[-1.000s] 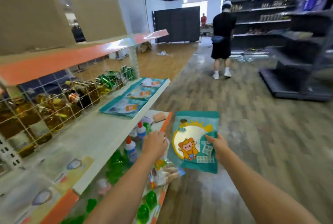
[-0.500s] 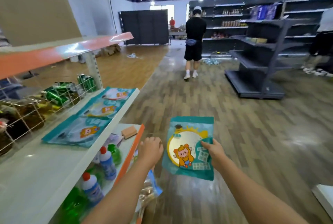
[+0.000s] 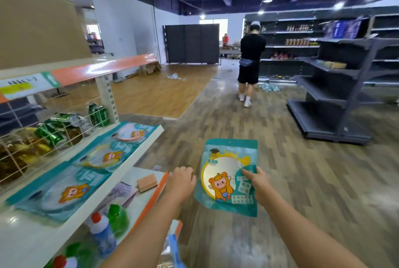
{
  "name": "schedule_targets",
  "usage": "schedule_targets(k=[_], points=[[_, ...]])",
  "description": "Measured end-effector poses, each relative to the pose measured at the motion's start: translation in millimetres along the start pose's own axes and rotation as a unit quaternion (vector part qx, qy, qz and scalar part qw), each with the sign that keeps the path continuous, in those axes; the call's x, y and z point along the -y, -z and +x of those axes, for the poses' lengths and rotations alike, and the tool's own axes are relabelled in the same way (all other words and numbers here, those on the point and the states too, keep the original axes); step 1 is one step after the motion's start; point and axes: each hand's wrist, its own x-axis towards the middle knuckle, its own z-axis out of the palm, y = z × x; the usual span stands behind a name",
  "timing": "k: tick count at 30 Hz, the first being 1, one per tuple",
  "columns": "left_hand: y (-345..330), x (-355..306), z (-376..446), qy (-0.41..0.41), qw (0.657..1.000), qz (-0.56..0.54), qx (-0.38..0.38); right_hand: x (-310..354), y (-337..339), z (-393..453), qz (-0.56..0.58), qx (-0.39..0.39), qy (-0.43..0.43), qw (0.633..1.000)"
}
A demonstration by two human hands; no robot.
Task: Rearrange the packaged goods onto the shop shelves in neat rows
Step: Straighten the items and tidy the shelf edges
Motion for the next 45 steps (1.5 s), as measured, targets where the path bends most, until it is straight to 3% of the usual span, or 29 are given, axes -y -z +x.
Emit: schedule_targets(k=[10, 22, 28, 33, 38, 45], points=[[-23.2, 30.1, 88.8, 0.045, 0.999, 0.005, 0.01, 16.2, -40.2, 97.6, -0.013, 0.018, -0.021, 1.0], [-8.5, 85.4, 212.6, 0.058, 0.997, -0.019, -0.04, 65.7, -123.9, 198.1, -0.007, 0.059, 0.003, 0.998], [-24.3, 103.3, 243.8, 0.092, 0.995, -0.033, -0.002, 62.5, -147.0, 240.9, -0.019, 0.081, -0.02, 0.996], [-30.2, 102.2, 276.8, 0.136, 0.984, -0.117, 0.024, 68.8, -164.5, 290.0, -0.021, 0.12, -0.033, 0.992], [-21.7, 105.0, 319.8, 0.256, 0.921, -0.294, 0.019, 90.0, -189.5, 348.8, -0.021, 0.179, -0.043, 0.983], [-5.3, 123.9, 355.7, 0.359, 0.784, -0.505, -0.04, 122.0, -243.8, 399.3, -0.049, 0.286, -0.059, 0.955]])
